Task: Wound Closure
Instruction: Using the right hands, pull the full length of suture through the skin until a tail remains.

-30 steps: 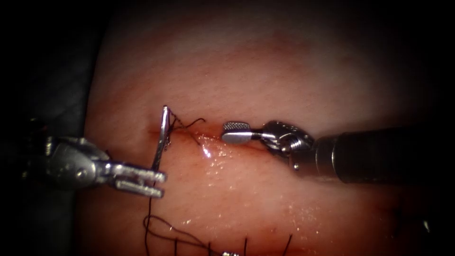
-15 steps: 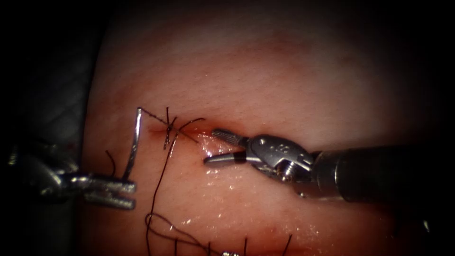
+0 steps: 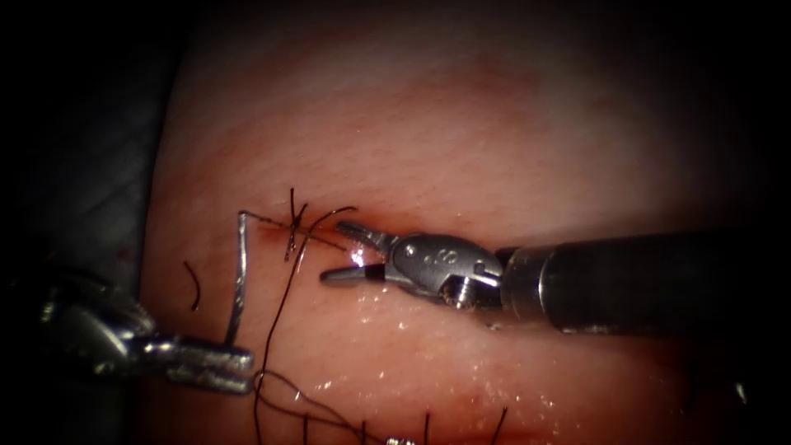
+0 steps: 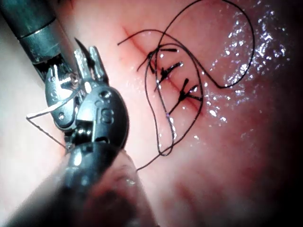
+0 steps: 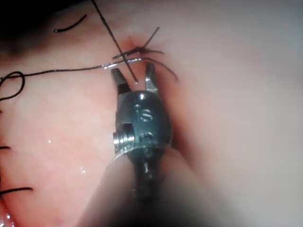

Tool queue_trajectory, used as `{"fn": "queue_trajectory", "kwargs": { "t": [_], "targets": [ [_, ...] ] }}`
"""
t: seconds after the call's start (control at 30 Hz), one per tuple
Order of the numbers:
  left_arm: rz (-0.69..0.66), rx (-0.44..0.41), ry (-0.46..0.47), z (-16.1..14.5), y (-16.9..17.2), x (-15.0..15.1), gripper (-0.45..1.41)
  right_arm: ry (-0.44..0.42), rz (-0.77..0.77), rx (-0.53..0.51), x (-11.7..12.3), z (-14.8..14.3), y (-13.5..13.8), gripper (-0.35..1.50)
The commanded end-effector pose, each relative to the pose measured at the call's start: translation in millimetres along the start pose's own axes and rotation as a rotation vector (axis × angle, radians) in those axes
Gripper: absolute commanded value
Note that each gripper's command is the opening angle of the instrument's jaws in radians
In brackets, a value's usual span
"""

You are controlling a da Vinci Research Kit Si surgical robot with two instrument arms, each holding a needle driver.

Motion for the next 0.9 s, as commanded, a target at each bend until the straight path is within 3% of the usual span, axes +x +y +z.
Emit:
{"fn": "queue_trajectory", "kwargs": {
  "t": [0.03,0.07,0.43,0.67,0.9],
  "targets": [
    [0.001,-0.002,0.002,0.5,0.2,-0.5,-0.45,-0.017,-0.026,-0.013,-0.5,0.8,-0.2,-0.21],
    [0.001,-0.002,0.002,0.5,0.2,-0.5,-0.45,-0.031,-0.04,-0.02,-0.6,0.8,-0.2,-0.35],
    [-0.031,0.003,0.0,0.9,2.0,-2.8,-0.45,-0.13,0.021,0.008,-1.7,-2.1,-2.9,-0.35],
    [-0.056,-0.009,-0.017,2.3,5.2,-4.9,-0.45,-0.124,0.037,0.059,-0.8,-5.9,-8.2,-0.35],
    [-0.125,0.007,-0.051,2.3,6.9,-3.9,-0.45,-0.113,0.058,0.139,1.6,-10.0,-14.6,-0.35]
  ]
}}
